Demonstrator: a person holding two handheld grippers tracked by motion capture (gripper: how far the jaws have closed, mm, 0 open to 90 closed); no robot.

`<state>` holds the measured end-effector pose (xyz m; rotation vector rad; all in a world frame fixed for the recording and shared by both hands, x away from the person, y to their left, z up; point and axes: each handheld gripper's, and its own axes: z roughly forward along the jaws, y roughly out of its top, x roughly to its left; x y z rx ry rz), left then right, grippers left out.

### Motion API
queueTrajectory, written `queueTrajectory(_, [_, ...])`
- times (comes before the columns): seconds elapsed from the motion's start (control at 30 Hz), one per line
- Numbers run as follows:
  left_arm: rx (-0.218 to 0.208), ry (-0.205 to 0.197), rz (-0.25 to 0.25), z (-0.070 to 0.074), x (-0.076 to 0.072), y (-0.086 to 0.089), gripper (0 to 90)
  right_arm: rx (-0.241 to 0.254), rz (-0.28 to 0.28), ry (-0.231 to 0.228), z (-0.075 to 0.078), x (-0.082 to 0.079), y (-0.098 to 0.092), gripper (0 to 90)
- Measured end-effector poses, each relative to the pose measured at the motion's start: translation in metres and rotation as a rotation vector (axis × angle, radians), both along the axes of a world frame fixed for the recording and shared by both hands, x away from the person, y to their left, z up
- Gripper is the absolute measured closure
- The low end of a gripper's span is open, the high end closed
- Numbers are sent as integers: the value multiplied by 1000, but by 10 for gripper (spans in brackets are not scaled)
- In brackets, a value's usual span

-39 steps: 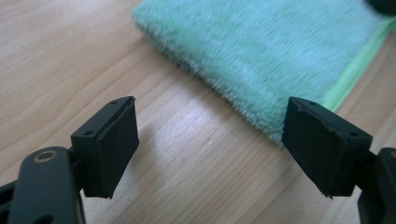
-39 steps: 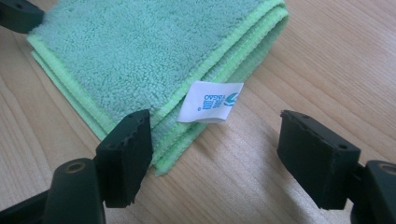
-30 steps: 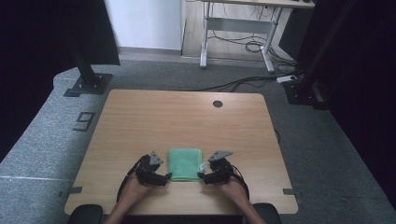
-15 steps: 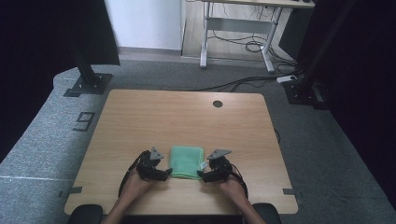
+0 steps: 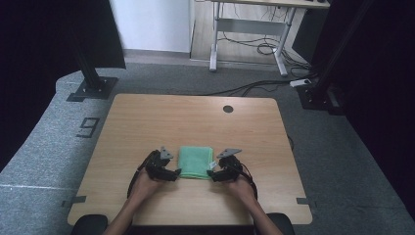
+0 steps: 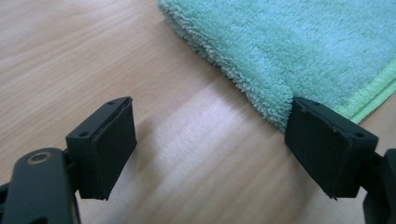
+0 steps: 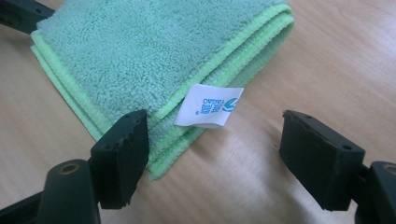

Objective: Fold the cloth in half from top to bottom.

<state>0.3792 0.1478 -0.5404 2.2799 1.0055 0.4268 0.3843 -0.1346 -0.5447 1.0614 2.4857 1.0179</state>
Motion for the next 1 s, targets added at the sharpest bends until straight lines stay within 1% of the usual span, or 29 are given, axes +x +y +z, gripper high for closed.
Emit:
queueTrajectory(0.27, [-17, -3, 30, -1, 17, 1, 166, 7, -21, -5, -1, 17, 1, 240])
queueTrajectory(0.5, [-24, -2, 35, -2, 30, 3, 165, 7, -33, -4, 0, 28, 2, 241])
queueTrajectory(0.67, [-47, 7, 49, -3, 40, 5, 161, 11, -42, -5, -1, 37, 2, 242])
queueTrajectory(0.8, [-59, 10, 52, -4, 42, 6, 160, 13, -42, -7, -1, 41, 2, 241])
queueTrajectory(0.9, [-58, 9, 48, -4, 43, 6, 160, 15, -41, -7, -1, 41, 1, 240])
queueTrajectory(1.0, [-54, -1, 36, -4, 42, 6, 160, 17, -43, -7, -1, 41, 1, 240])
